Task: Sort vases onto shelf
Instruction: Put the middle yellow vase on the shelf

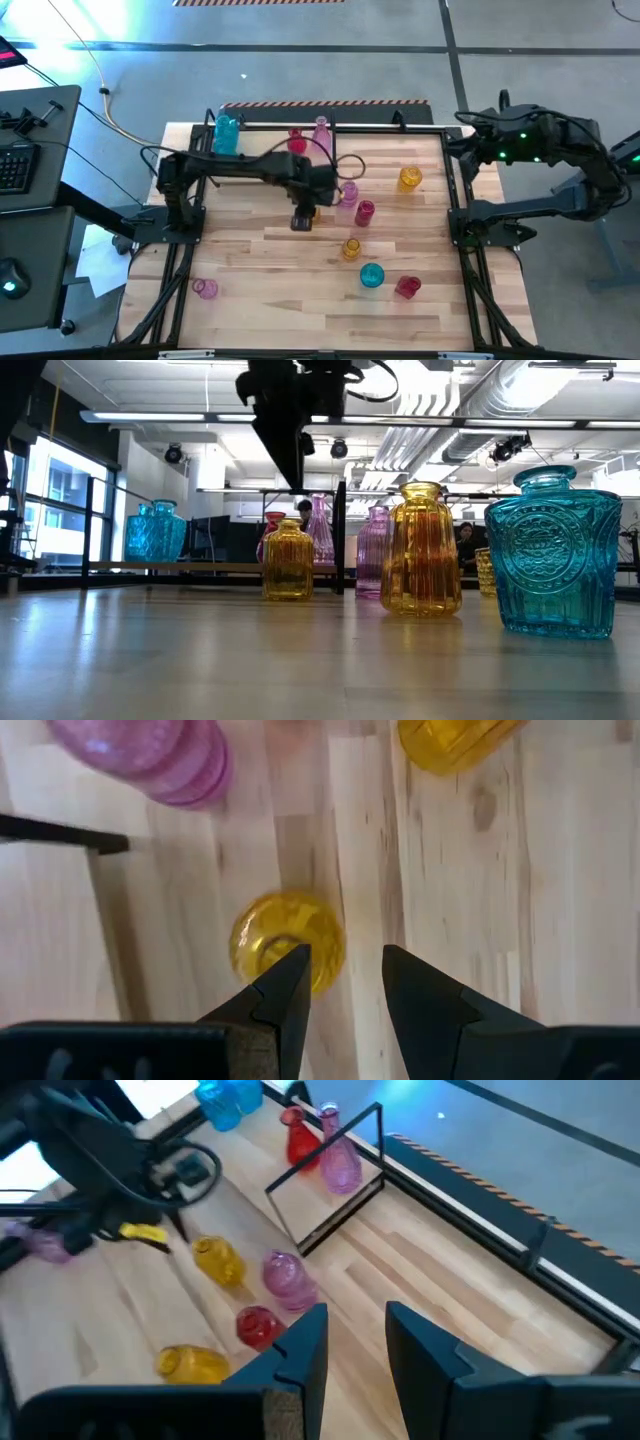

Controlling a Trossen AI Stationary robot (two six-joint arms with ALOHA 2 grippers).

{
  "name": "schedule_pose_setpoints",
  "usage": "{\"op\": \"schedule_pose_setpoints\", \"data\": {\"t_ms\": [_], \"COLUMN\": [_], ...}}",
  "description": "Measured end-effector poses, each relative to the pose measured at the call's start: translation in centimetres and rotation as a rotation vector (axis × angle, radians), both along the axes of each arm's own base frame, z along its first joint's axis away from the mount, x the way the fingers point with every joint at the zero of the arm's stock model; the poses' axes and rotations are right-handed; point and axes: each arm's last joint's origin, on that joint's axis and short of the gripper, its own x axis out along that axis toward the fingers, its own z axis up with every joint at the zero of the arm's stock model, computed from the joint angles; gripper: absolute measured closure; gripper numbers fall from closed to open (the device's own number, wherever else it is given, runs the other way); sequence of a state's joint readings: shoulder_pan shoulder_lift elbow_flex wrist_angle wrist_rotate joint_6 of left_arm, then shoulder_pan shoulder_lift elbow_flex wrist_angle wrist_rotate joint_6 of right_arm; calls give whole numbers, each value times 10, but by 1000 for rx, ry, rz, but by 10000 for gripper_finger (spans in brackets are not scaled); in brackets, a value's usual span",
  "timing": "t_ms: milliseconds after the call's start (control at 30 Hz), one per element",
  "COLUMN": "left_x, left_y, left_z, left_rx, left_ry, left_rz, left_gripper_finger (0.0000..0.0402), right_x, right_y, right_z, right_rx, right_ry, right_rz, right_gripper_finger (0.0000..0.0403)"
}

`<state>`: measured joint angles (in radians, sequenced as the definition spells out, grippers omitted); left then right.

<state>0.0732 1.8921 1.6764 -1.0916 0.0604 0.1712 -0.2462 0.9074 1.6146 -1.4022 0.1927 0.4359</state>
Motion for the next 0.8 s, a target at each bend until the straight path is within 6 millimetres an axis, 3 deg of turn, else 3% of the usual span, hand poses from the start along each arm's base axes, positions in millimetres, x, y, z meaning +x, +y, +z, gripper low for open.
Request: {"op": "schedule_pose_setpoints", "data": {"t_ms": [200, 433, 800], "left_x": [9, 9, 4], "left_y": [-7, -3, 0], "left_z": [-15, -16, -21], "left_rx": [53, 82, 42], "left_ry": [22, 34, 80], "left_rz": [53, 133, 168], "left_gripper_finger": [286, 286, 286], "right_x": [-17, -34, -38], "right_y": [6, 10, 11], "right_z": [2, 3, 4], "right_rx": [27, 40, 35], "right_ry": [-59, -111, -120], "right_rz": [38, 30, 35], "right_gripper_finger": [316, 316, 316]}}
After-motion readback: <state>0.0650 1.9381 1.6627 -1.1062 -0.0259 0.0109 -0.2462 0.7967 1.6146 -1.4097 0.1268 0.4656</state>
